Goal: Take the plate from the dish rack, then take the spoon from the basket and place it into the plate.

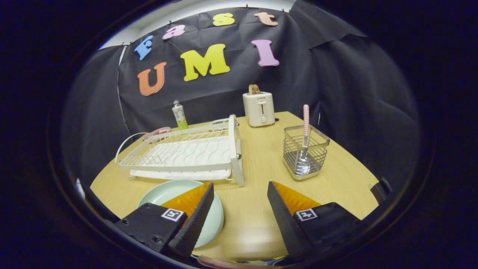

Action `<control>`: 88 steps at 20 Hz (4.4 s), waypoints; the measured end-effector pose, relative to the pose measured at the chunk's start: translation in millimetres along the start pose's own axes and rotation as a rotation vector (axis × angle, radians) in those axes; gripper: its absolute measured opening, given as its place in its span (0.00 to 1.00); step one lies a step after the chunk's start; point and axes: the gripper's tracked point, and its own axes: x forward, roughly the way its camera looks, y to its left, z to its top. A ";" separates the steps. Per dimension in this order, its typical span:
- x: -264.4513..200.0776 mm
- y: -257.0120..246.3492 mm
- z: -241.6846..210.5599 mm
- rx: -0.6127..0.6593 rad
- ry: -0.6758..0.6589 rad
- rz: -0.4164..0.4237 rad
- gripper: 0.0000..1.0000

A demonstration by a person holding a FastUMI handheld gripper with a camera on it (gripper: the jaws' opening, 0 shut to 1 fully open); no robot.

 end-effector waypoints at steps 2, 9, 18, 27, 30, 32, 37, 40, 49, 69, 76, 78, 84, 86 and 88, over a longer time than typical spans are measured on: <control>1.9 -17.5 14.7 -0.029 -0.054 -0.046 0.96; 23.0 -73.9 63.5 -0.031 -0.129 -0.118 0.99; 73.1 -132.7 104.5 -0.087 -0.085 -0.138 0.98; 132.9 -139.4 120.3 0.009 0.065 -0.031 0.80; 137.6 -140.5 123.9 -0.006 0.022 -0.052 0.33; 128.9 -135.3 130.5 -0.001 -0.022 -0.057 0.15; 110.7 -124.4 158.6 -0.061 -0.165 -0.076 0.15; 91.5 -122.1 190.1 -0.161 -0.289 -0.122 0.15; -8.3 -53.0 239.8 -0.180 -0.426 -0.037 0.16; -60.7 175.3 71.7 -0.125 -0.385 0.048 0.18; -19.2 187.7 8.6 -0.079 -0.300 0.056 0.18; -14.6 178.1 4.7 -0.049 -0.288 0.047 0.19; -9.6 155.4 -4.7 -0.012 -0.228 0.043 0.20; -11.9 146.8 -4.2 -0.002 -0.221 0.055 0.20; -14.8 135.7 -2.4 0.003 -0.224 0.055 0.21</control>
